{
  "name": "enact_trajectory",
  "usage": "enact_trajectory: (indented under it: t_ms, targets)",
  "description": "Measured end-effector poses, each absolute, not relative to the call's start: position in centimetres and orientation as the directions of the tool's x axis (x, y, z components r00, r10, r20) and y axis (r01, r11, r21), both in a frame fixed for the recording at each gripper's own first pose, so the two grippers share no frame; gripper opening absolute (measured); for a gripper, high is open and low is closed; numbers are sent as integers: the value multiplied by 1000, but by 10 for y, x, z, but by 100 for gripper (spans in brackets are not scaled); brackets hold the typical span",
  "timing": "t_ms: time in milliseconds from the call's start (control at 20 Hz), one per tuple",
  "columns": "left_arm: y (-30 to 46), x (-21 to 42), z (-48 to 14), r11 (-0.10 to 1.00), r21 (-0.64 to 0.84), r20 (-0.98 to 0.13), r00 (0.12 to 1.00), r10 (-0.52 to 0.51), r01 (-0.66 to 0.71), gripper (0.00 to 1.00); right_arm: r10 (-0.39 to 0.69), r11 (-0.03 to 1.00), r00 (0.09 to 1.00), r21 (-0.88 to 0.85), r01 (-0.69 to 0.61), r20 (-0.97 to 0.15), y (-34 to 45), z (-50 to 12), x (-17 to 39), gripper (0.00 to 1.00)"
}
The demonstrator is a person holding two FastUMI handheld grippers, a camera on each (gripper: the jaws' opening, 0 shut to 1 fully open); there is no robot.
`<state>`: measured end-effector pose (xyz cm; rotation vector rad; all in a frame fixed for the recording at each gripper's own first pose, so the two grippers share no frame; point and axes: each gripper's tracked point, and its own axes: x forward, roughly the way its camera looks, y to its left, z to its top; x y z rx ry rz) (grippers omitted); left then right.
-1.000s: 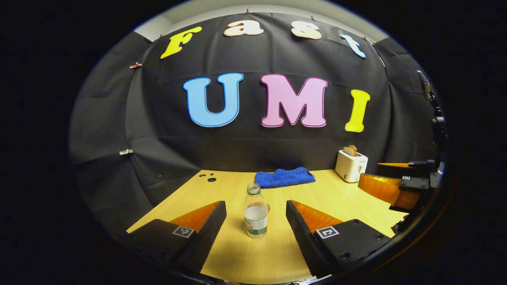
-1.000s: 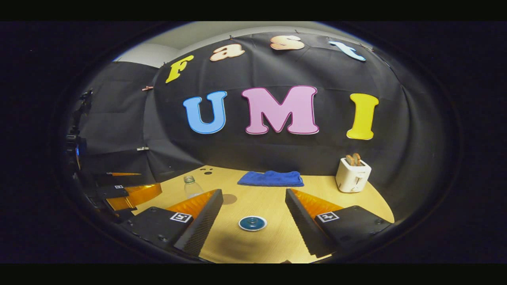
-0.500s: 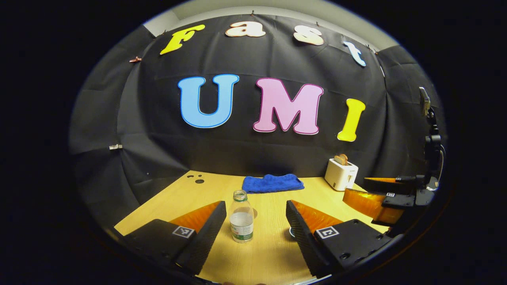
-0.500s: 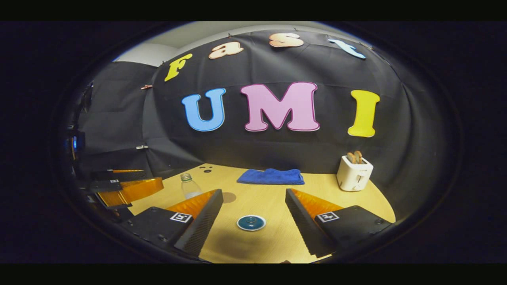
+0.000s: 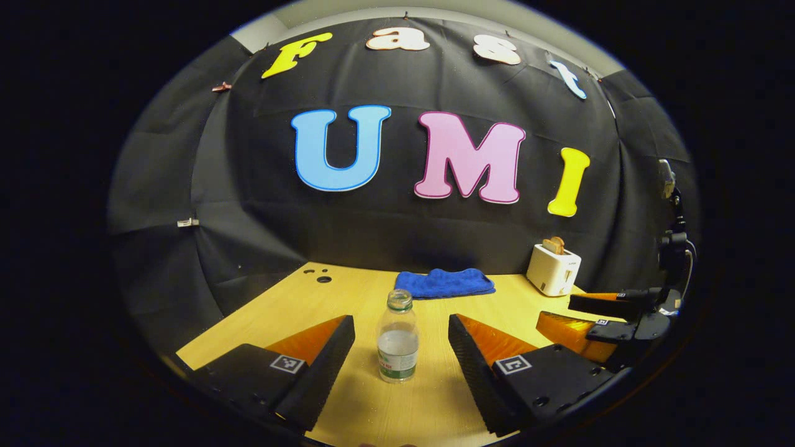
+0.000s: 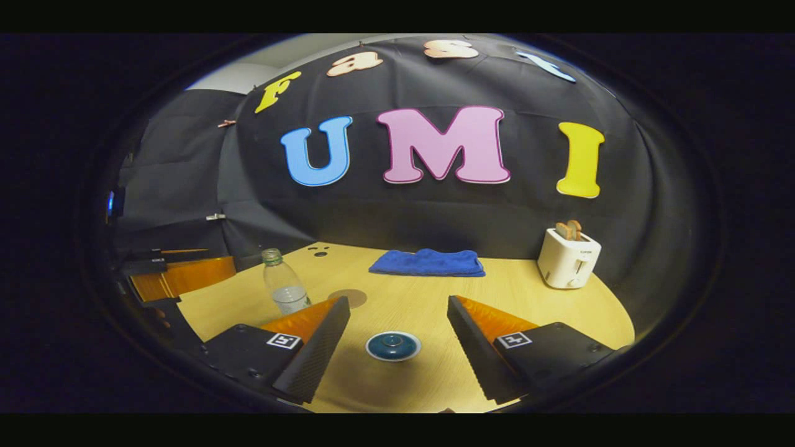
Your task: Open the teacup lid with one hand, grasp the water bottle and pour water into the teacup with the other hand; after pouring, place the water bottle on the coaster and then close the teacup lid.
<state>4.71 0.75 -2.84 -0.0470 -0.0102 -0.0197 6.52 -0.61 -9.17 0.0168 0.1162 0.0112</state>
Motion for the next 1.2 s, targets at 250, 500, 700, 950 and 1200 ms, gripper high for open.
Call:
enact_trajectory:
  t_ms: [250,500,700,950,1200]
  targets:
    - [14,66,-81,998,-69,-61,998,-10,6,96,-17,998,986,61,27,-163,-11,-148,95,98]
    - [18,74,-111,994,-111,-82,997,-2,-7,95,-54,996,981,66,67,-188,-14,-185,112,99]
    - [22,79,-131,993,-115,-102,995,2,-14,95,-29,995,981,91,47,-193,-1,-199,119,84]
    - [28,86,-140,995,-101,-106,994,4,-14,95,-22,999,982,35,29,-189,7,-209,126,78]
    - [26,90,-139,995,-96,-107,994,-4,-6,95,-26,999,980,32,33,-198,9,-212,128,64]
